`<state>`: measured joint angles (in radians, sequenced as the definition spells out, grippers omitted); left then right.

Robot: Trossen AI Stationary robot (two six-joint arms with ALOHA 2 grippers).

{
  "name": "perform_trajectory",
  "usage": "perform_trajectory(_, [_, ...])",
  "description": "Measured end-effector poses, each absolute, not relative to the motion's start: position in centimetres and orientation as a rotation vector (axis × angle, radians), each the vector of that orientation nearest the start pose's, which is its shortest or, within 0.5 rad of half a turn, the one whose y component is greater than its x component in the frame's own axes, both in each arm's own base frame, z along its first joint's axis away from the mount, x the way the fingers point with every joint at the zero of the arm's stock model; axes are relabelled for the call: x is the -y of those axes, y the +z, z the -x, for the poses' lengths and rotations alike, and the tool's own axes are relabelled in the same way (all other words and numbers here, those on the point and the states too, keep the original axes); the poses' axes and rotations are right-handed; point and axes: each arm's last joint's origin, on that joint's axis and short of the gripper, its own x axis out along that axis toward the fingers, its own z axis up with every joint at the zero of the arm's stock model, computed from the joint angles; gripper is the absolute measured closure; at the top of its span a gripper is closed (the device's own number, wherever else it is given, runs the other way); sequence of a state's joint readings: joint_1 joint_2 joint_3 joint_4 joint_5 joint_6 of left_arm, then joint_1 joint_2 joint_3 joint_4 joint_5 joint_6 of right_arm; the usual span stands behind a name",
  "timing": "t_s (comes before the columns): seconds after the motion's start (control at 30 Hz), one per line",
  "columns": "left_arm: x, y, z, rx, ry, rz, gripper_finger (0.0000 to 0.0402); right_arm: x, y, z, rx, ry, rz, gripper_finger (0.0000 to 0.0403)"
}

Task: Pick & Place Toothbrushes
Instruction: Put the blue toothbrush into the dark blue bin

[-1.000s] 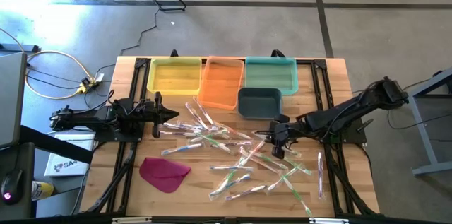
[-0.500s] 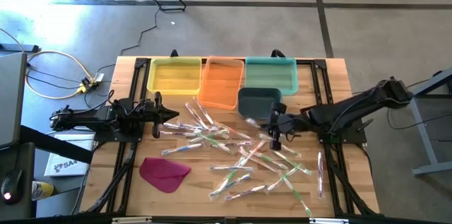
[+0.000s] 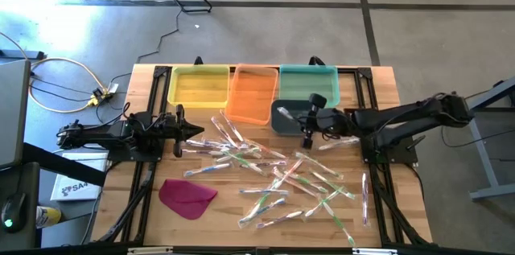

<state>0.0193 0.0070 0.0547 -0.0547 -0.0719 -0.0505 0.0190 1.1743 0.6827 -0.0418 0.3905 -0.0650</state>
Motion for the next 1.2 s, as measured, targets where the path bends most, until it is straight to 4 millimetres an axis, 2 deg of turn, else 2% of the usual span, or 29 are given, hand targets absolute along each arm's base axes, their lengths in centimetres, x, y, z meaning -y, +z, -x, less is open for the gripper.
perform_trajectory(0.27, [-0.4, 17.6, -9.4, -0.004, 0.091, 0.05, 0.0402, 2.9, 21.4, -25.5, -0.64, -0.421, 0.176, 0.0379])
perform_trajectory(0.57, [-0.4, 17.6, -9.4, -0.004, 0.091, 0.05, 0.0402, 4.6, 18.7, -26.3, -0.76, -0.435, 0.179, 0.0379])
perform_trajectory(0.87, [-0.4, 17.6, -9.4, -0.004, 0.091, 0.05, 0.0402, 5.0, 16.7, -26.9, -0.838, -0.416, 0.181, 0.0379])
perform_trajectory(1.2, [-0.4, 17.6, -9.4, -0.004, 0.092, 0.05, 0.0402, 4.9, 15.7, -27.2, -0.871, -0.382, 0.171, 0.0379])
